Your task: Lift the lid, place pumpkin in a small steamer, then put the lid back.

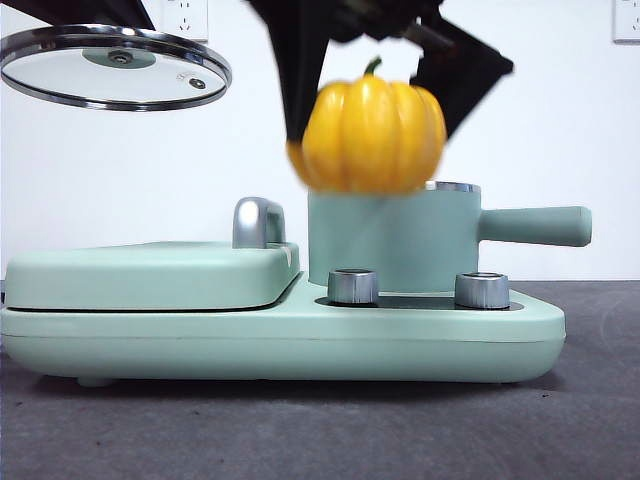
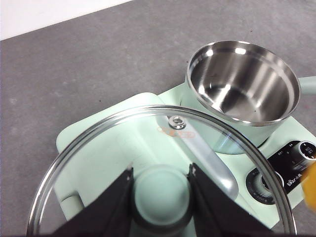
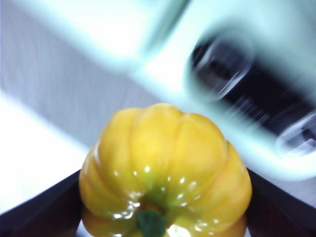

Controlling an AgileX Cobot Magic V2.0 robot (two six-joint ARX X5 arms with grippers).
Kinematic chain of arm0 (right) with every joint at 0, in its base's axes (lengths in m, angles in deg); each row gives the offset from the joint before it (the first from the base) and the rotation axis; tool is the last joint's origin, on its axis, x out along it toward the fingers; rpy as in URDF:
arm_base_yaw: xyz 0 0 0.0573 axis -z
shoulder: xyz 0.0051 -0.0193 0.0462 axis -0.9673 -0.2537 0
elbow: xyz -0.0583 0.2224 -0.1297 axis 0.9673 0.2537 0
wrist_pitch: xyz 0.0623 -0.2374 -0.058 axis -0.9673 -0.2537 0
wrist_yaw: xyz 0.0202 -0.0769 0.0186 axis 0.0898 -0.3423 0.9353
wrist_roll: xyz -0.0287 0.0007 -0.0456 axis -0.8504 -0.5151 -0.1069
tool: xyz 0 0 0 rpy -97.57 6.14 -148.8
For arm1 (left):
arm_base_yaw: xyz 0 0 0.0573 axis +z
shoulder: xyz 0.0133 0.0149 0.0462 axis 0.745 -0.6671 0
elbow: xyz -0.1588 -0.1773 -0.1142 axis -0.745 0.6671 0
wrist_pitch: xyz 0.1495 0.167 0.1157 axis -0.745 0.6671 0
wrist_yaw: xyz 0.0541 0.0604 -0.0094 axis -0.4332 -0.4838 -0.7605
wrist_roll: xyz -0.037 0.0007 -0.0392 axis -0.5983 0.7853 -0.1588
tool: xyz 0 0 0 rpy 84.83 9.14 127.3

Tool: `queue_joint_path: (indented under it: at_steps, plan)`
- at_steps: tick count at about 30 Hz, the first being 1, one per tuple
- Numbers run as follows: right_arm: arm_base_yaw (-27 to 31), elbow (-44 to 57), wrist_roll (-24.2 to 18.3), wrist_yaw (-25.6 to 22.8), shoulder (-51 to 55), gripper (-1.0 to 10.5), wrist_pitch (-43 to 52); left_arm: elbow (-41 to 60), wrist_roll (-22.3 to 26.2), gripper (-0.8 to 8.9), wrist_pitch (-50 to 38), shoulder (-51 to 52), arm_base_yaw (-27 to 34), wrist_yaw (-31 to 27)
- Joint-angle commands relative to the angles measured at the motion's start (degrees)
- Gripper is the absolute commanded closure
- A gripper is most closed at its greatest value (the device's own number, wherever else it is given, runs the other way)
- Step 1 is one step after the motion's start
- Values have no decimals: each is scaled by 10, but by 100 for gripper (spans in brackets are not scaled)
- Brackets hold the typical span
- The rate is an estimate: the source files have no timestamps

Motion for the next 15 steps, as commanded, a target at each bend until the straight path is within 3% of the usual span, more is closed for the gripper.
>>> queue_joint_path:
  at_steps: [1,8,15]
  plan:
    - [26,-44,-37,-13,-12,586,-1,-9,-2,798,-15,0,-2,2]
    - [109,-136,-73,-12,-71,585,-1,-9,-3,798,-14,0,-2,2]
    - [150,-245,-99,-13,-167,585,1,-9,-3,798,-14,0,-2,2]
